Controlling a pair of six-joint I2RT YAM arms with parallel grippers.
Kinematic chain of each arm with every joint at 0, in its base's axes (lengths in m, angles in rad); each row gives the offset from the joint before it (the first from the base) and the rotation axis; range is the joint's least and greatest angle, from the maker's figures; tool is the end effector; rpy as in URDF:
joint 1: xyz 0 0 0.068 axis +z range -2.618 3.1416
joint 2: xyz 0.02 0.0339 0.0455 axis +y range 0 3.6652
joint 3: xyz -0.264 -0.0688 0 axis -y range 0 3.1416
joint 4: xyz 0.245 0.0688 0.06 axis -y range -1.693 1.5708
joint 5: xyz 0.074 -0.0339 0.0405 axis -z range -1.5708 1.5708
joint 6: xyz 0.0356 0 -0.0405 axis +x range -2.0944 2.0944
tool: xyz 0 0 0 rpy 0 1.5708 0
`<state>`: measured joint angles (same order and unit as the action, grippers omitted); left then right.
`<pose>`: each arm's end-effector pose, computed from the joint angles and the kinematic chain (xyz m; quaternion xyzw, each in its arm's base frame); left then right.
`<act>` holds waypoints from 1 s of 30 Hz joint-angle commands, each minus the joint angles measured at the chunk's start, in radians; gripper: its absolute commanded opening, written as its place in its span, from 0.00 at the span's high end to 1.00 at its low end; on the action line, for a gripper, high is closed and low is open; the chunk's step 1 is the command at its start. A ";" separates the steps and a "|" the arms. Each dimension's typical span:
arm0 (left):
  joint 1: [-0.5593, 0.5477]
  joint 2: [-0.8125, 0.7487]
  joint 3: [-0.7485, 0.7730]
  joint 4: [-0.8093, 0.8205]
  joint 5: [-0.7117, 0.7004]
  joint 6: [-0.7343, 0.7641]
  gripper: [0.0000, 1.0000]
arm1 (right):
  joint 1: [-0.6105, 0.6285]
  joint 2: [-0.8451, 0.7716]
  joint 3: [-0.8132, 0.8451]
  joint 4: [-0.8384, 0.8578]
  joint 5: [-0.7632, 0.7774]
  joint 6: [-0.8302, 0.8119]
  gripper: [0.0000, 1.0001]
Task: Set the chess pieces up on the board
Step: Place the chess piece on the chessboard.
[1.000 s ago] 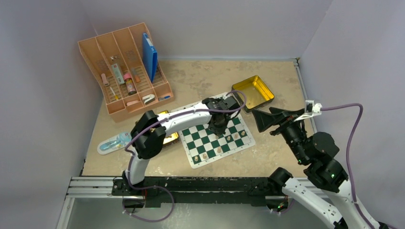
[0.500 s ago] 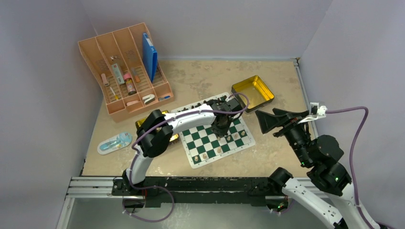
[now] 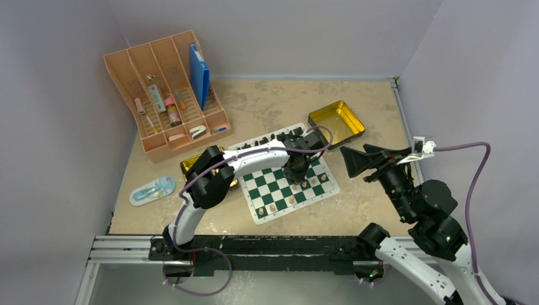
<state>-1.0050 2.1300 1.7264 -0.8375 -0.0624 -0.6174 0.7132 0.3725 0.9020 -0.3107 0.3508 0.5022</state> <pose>0.2401 -0.3740 0.1926 0.1849 0.9685 -0.0977 0.1353 0.0535 0.0301 0.4084 0.0705 0.6270 0.3489 0.6929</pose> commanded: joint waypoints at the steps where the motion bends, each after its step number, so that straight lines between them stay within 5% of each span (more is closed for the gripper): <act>1: -0.007 0.014 0.045 0.026 0.008 -0.010 0.94 | 0.002 -0.011 0.034 0.016 0.024 -0.017 0.03; 17: -0.006 0.052 0.083 -0.015 -0.016 -0.010 0.93 | 0.002 -0.001 0.027 0.026 0.027 -0.023 0.03; 30: -0.006 0.038 0.121 -0.042 -0.055 -0.001 0.70 | 0.001 -0.001 0.023 0.029 0.036 -0.029 0.03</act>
<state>-1.0088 2.1845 1.7851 -0.8574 -0.0711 -0.6174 0.7132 0.3725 0.9020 -0.3107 0.3580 0.4953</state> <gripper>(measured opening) 0.287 0.972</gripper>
